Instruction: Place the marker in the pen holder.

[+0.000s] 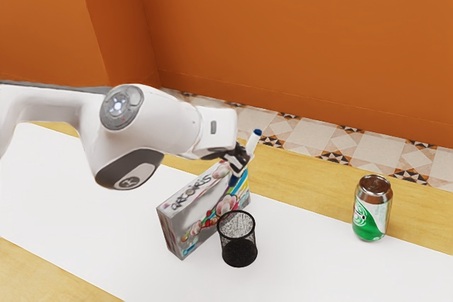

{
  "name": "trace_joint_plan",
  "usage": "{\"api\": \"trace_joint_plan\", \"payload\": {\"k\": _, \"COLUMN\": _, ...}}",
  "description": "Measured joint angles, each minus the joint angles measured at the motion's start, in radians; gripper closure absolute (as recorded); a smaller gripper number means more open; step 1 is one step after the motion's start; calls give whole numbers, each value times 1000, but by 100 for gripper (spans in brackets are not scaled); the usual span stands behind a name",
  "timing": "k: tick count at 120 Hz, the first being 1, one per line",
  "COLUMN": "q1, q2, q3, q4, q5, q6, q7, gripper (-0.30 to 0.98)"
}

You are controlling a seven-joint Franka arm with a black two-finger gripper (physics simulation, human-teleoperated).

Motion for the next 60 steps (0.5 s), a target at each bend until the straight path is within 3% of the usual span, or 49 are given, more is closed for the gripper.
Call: {"api": "trace_joint_plan", "payload": {"k": 60, "q1": 6, "q2": 99, "q3": -15, "q4": -43, "q5": 5, "q6": -19, "q7": -175, "gripper": 79}}
